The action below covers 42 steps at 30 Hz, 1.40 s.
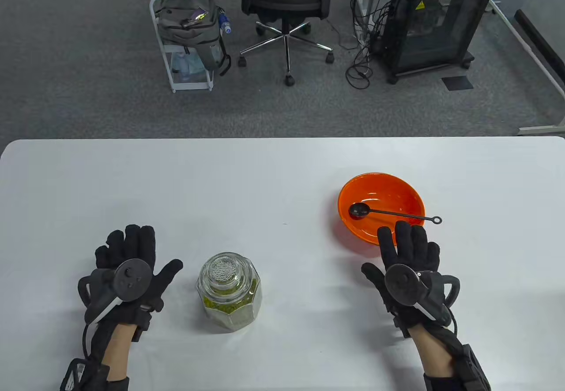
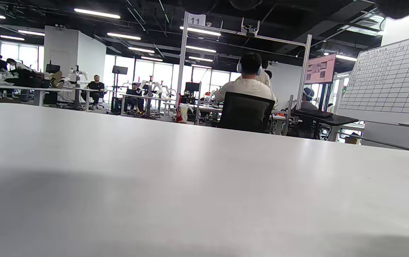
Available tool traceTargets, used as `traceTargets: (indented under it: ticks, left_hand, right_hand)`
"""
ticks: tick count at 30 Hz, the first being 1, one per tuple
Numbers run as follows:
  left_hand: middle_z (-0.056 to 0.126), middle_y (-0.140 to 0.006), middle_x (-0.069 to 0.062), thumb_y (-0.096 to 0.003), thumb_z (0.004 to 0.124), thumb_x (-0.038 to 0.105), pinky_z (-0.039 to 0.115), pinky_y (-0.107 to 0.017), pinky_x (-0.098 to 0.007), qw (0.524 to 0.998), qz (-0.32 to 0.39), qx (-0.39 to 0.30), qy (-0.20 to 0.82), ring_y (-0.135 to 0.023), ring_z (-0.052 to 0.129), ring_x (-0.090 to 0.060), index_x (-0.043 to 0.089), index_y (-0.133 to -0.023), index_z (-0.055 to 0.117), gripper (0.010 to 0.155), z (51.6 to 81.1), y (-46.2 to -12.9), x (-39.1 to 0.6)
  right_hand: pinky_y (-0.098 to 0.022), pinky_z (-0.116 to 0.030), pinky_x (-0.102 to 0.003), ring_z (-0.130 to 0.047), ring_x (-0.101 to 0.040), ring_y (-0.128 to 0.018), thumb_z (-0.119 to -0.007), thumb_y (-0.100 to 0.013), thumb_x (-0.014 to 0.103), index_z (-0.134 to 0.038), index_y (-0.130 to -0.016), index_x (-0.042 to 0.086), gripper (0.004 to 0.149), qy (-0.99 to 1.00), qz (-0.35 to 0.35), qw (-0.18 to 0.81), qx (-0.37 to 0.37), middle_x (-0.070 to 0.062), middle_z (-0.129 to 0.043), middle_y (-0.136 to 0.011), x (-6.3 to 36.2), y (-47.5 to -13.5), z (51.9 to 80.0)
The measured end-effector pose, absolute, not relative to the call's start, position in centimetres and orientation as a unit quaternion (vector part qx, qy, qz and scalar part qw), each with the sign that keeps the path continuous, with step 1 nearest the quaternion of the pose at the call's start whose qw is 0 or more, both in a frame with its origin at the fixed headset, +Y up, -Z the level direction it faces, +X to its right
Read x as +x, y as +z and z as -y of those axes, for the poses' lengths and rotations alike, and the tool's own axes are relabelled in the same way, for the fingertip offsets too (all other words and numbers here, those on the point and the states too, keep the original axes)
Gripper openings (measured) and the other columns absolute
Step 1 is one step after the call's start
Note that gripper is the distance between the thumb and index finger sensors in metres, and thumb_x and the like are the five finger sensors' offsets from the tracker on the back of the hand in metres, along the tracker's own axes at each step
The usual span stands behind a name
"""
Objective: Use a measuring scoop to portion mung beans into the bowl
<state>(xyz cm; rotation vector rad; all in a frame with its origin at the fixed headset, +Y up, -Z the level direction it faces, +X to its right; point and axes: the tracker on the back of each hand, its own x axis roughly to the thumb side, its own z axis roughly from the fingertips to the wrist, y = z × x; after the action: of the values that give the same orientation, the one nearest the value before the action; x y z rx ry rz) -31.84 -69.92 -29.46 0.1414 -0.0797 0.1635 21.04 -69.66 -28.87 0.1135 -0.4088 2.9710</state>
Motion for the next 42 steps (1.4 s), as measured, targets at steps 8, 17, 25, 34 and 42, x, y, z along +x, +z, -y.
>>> traceTargets:
  ticks: [8,17,25,34,42]
  left_hand:
    - [0.032,-0.122,-0.021,-0.0509,0.057,0.079,0.03,-0.071,-0.079,0.992,0.045,0.084,0.086,-0.108,0.032,-0.061,0.013,-0.115,0.033,0.095,69.6,-29.3,-31.6]
    - [0.034,-0.121,-0.02,-0.0513,0.059,0.077,0.031,-0.072,-0.078,0.986,0.066,0.122,0.096,-0.108,0.033,-0.06,0.013,-0.114,0.034,0.093,68.6,-28.6,-30.8]
    - [0.036,-0.121,-0.02,-0.0512,0.058,0.077,0.034,-0.072,-0.077,0.971,0.099,0.169,0.135,-0.107,0.036,-0.06,0.013,-0.114,0.036,0.093,67.1,-27.5,-29.8]
    - [0.045,-0.119,-0.019,-0.0503,0.054,0.079,0.048,-0.071,-0.072,0.951,0.139,0.198,0.193,-0.1,0.055,-0.054,0.014,-0.114,0.043,0.092,66.1,-26.8,-29.1]
    - [0.056,-0.115,-0.022,-0.0471,0.054,0.087,0.054,-0.069,-0.068,0.947,0.207,0.179,0.166,-0.095,0.062,-0.051,0.009,-0.111,0.051,0.101,66.1,-26.1,-25.2]
  right_hand:
    - [-0.072,-0.041,-0.073,-0.033,-0.052,-0.107,-0.061,-0.043,0.068,-0.034,-0.111,0.027,0.084,0.988,0.128,0.072,0.037,-0.015,-0.028,-0.12,21.0,-28.9,69.6]
    - [-0.072,-0.041,-0.073,-0.034,-0.052,-0.107,-0.062,-0.043,0.068,-0.034,-0.111,0.027,0.084,0.989,0.121,0.078,0.031,-0.015,-0.028,-0.12,21.2,-28.9,69.7]
    - [-0.072,-0.041,-0.073,-0.034,-0.052,-0.107,-0.062,-0.044,0.068,-0.035,-0.111,0.026,0.084,0.99,0.112,0.08,0.022,-0.015,-0.028,-0.12,21.5,-29.0,69.8]
    - [-0.072,-0.041,-0.073,-0.035,-0.052,-0.107,-0.062,-0.044,0.067,-0.035,-0.111,0.026,0.083,0.991,0.105,0.078,0.022,-0.016,-0.029,-0.119,21.5,-29.2,69.9]
    - [-0.072,-0.041,-0.072,-0.035,-0.052,-0.107,-0.062,-0.044,0.067,-0.036,-0.111,0.026,0.083,0.991,0.101,0.079,0.024,-0.016,-0.029,-0.119,21.5,-29.3,69.9]
